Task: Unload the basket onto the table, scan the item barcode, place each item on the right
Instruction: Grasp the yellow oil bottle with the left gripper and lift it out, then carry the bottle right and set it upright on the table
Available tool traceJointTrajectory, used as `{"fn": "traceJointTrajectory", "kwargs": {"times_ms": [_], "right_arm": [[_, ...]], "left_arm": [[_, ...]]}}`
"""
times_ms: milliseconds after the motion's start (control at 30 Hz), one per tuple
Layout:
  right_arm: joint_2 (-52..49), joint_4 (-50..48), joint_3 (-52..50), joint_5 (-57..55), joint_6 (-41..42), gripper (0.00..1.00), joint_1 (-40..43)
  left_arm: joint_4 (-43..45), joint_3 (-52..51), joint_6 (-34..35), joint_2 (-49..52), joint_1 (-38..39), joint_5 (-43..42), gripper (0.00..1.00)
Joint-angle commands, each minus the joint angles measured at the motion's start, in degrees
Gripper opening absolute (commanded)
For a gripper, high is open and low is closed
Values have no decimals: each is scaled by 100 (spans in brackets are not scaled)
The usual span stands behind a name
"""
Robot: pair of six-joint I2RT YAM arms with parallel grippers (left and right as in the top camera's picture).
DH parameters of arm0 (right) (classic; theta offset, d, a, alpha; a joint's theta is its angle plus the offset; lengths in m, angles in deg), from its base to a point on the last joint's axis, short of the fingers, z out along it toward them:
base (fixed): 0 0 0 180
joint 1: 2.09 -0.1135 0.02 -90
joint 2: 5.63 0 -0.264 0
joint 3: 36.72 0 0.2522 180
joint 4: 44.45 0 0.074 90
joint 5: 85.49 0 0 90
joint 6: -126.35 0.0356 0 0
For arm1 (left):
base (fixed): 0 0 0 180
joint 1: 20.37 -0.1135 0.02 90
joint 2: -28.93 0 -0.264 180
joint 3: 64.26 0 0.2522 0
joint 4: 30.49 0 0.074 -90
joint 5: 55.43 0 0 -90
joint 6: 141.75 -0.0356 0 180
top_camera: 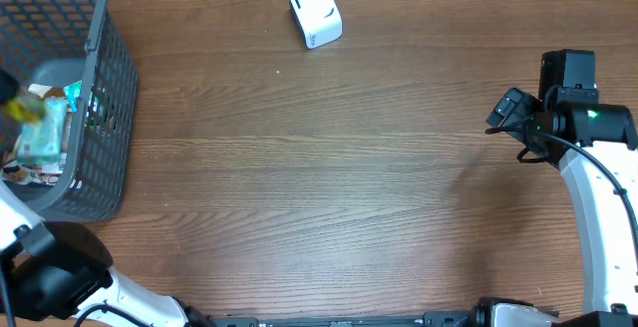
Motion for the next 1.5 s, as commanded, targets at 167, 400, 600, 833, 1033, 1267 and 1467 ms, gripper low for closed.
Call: {"fn": "traceJointTrajectory", "kwargs": {"times_ms": [167, 400, 600, 833, 1033, 1267, 1467], "right_arm": [[-13, -24, 63, -37, 44, 100, 7], [-13, -24, 63, -37, 44, 100, 7], [-13, -22, 63, -37, 44, 100, 7], [-13, -24, 63, -37, 44, 100, 7], [-13, -24, 63, -37, 44, 100, 7], [-13, -24, 63, -37, 44, 100, 7], [-13, -24, 63, -37, 44, 100, 7]], "left_arm": [[-70, 2127, 868, -184, 85, -1241, 29], [-50, 2702, 1040, -404, 557, -1646, 28], [63, 2815, 1040, -769, 1314, -1644, 28], [-125, 2815, 1036, -1064, 2433, -1576, 28], [-667, 2802, 1038, -925, 3543, -1270, 28], [-1075, 2796, 1043, -455, 4841, -815, 28], [-1185, 2793, 1097, 68, 5654, -802, 28]]}}
